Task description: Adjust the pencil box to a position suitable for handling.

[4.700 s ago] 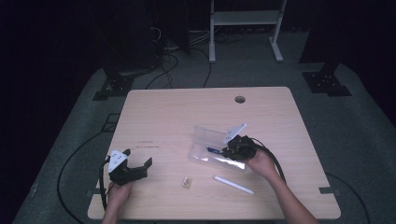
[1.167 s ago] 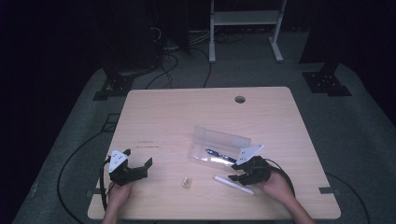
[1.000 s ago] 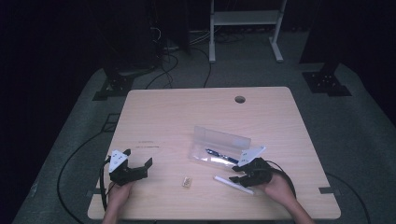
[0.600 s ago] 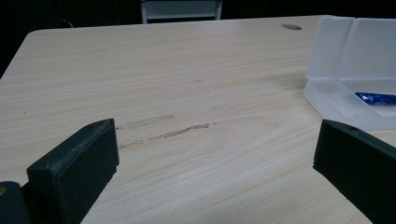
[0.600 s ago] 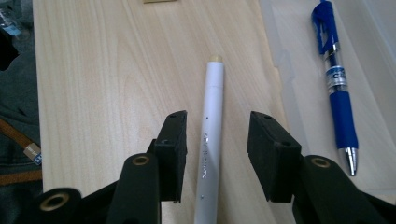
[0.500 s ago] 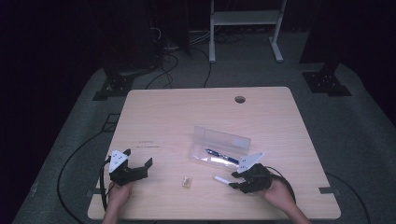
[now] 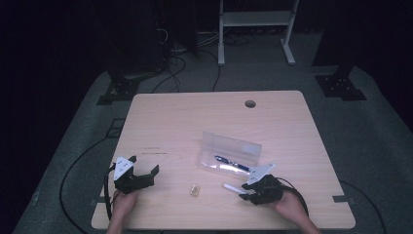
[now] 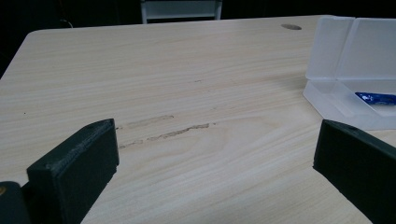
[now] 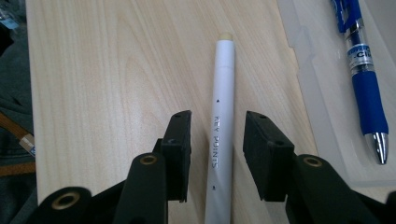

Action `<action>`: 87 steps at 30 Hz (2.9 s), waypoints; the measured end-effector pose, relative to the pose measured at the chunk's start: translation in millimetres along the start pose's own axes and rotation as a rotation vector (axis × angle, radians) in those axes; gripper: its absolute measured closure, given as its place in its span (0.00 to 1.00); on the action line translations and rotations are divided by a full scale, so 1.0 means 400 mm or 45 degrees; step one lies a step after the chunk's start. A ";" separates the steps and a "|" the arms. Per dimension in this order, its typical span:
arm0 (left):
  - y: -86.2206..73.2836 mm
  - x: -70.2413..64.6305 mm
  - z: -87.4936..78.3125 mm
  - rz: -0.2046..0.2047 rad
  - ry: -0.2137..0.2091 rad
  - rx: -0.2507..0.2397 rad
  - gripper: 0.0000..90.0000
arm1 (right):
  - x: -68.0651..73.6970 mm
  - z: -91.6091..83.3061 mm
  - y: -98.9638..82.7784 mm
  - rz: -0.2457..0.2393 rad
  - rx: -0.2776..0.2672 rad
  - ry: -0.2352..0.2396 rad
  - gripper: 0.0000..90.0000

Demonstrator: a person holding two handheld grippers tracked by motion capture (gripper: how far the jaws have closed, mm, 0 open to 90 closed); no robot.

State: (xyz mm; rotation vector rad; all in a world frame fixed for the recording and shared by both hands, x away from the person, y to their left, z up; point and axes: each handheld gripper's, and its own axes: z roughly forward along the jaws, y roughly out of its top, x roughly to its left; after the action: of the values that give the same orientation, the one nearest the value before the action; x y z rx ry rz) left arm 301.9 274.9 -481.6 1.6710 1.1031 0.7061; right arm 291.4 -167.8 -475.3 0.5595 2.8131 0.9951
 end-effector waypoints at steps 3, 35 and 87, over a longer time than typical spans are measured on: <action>0.000 0.000 0.000 -0.001 0.000 0.000 0.00 | 0.002 0.002 0.000 -0.008 0.000 -0.006 0.70; 0.000 0.001 0.000 -0.002 -0.001 0.000 0.00 | 0.007 0.010 -0.010 -0.031 0.029 -0.046 0.85; 0.000 0.001 0.000 -0.003 -0.002 0.000 0.00 | -0.023 -0.065 0.067 -0.063 -0.034 -0.106 0.87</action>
State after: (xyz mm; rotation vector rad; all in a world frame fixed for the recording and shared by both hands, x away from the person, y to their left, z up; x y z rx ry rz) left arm 302.1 275.4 -481.6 1.6702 1.1038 0.7035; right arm 302.5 -167.1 -438.5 0.5133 2.7233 0.9754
